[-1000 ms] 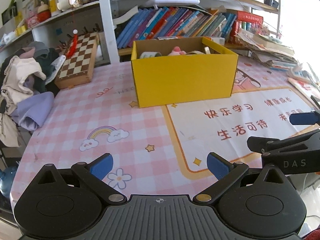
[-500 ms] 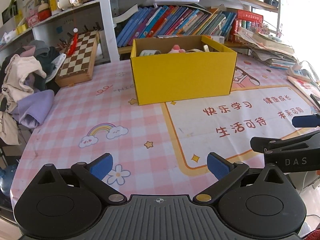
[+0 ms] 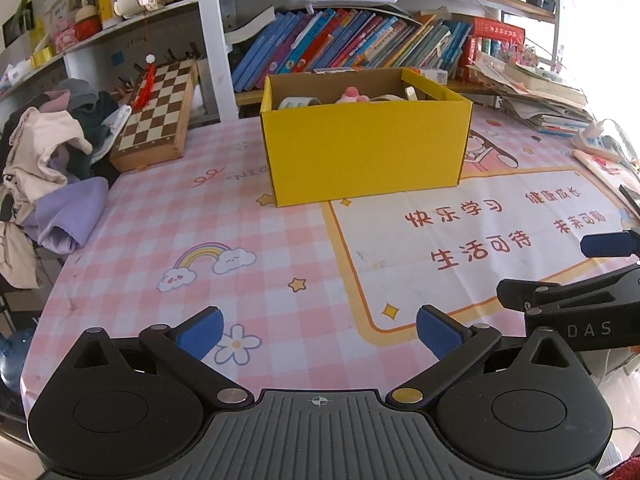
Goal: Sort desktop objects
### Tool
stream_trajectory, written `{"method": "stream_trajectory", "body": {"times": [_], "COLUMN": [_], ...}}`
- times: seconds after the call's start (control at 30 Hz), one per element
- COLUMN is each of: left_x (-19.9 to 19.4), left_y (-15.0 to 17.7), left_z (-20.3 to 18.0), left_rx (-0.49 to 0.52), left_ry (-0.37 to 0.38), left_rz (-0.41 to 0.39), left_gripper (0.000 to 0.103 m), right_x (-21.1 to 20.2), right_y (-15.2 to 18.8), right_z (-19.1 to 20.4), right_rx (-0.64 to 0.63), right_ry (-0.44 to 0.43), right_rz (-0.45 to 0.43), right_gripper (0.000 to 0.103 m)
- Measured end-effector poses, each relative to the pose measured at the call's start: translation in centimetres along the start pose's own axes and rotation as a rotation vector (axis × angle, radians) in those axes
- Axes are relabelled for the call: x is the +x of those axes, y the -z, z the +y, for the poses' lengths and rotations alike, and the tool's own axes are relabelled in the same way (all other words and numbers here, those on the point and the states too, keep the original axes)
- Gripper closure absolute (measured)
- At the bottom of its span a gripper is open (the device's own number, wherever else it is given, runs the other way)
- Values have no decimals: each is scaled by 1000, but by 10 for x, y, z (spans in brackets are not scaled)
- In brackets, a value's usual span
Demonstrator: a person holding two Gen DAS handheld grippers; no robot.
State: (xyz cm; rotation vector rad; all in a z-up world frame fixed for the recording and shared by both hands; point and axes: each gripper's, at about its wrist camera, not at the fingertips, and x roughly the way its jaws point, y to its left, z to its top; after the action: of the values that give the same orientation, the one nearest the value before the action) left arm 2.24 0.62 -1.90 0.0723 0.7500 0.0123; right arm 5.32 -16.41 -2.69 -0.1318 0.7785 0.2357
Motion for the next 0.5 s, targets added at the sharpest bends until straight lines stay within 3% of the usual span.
{"method": "stream_trajectory", "body": {"times": [0.5], "left_x": [-2], "left_y": [1], "left_z": [0], "left_rx": [4], "left_ry": [2], "left_rz": [0], "left_gripper": [0], "right_x": [-1], "right_y": [1], "right_z": [1], "right_rx": [-2], "right_ry": [-1], "right_rz": [6], "right_gripper": [0]}}
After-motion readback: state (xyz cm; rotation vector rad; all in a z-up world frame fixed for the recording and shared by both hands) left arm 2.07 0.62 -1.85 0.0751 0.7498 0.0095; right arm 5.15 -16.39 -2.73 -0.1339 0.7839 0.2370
